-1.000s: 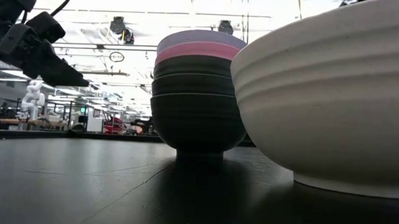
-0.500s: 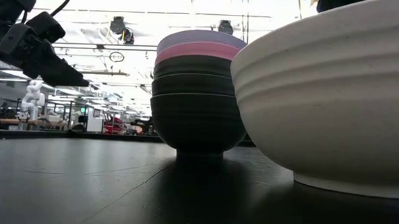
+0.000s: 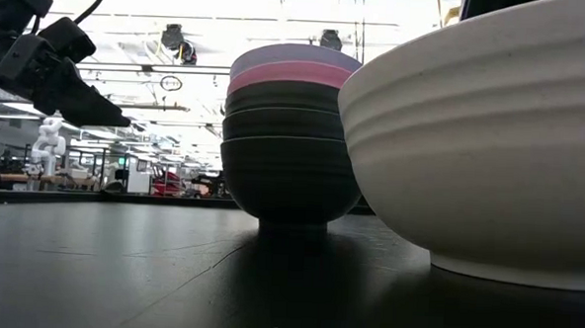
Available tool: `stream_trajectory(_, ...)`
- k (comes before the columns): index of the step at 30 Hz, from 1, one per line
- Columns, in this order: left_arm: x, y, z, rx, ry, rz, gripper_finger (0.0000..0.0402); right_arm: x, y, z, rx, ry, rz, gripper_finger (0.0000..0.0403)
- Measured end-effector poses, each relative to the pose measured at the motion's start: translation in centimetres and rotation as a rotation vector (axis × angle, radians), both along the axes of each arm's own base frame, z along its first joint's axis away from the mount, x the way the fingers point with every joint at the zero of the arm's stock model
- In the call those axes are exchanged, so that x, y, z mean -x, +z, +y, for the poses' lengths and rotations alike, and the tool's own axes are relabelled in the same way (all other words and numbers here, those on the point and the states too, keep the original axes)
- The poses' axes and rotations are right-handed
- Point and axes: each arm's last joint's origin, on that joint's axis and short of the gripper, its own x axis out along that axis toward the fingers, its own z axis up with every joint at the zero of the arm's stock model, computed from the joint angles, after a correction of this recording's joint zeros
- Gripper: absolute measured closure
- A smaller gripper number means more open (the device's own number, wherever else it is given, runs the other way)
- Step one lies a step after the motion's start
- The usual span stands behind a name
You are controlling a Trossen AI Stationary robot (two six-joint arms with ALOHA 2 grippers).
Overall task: Nest bowls inside each other
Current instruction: Stack the white bowl on top of the purple bowl
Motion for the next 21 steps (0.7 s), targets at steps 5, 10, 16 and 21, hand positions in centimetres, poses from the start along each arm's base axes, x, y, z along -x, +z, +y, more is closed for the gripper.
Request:
stream_trajectory(5,0.0,0.0,0.0,0.000,0.000,-0.001,0.0172,0.0,-0.2,0.0,-0.006,-0.012,0.022,0.0200)
stream_trajectory(10,0.0,0.0,0.0,-0.001,0.000,-0.001,0.0172,0.0,-0.2,0.0,-0.016,-0.022,0.025,0.0200)
stream_trajectory(16,0.0,0.0,0.0,-0.006,-0.002,0.000,0.0172,-0.5,-1.5,0.3,-0.017,-0.053,0.085,0.0200)
stream_trajectory(21,0.0,0.0,0.0,-0.008,-0.003,-0.001,0.0172,-1.4,-2.7,0.5,-0.022,-0.038,0.143,0.0200)
